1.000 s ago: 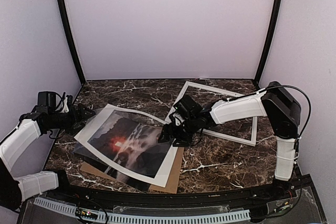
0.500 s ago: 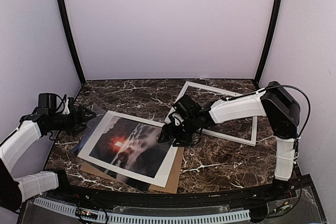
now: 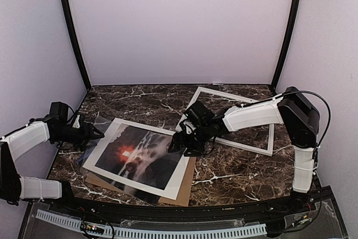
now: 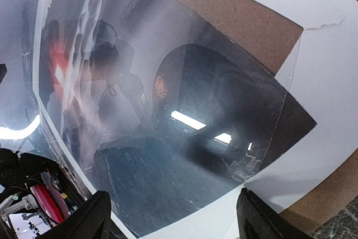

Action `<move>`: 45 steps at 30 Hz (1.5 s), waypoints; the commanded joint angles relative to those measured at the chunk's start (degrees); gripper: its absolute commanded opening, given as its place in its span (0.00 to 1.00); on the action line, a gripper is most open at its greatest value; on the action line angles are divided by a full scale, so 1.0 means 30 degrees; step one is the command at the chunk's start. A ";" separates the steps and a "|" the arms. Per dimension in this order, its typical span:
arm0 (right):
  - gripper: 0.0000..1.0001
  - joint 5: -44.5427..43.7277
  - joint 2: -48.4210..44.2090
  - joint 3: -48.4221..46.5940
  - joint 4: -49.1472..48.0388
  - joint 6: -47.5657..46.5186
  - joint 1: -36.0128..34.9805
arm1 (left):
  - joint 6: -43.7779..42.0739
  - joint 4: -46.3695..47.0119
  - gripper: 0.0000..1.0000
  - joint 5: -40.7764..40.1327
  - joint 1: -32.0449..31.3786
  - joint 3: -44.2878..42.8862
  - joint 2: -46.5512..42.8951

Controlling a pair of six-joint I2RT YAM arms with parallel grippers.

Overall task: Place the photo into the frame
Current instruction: Pick up the glass panel from the mat board.

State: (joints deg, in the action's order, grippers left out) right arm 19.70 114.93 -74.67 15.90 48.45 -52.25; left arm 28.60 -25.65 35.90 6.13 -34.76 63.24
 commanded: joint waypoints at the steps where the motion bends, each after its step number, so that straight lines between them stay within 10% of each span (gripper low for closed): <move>1: 0.79 -0.1081 0.1958 0.0708 0.1304 -0.0438 -0.0233 | -0.0702 -0.0884 0.55 0.0056 -0.0254 -0.0539 0.0291; 15: 0.80 -0.0439 0.1063 -0.0223 0.1888 -0.1484 0.0107 | -0.2402 -0.4900 0.01 -0.0717 -0.0539 -0.3008 0.0737; 45: 0.82 -0.1696 -0.1018 -0.2997 0.5731 -0.5085 0.1888 | -0.3128 -0.9883 0.00 0.2464 -0.0522 -0.4582 -0.2377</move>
State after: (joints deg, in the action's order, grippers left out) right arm 16.80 114.67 -81.23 30.74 34.92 -47.86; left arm 22.26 -51.35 40.36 4.86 -47.94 59.42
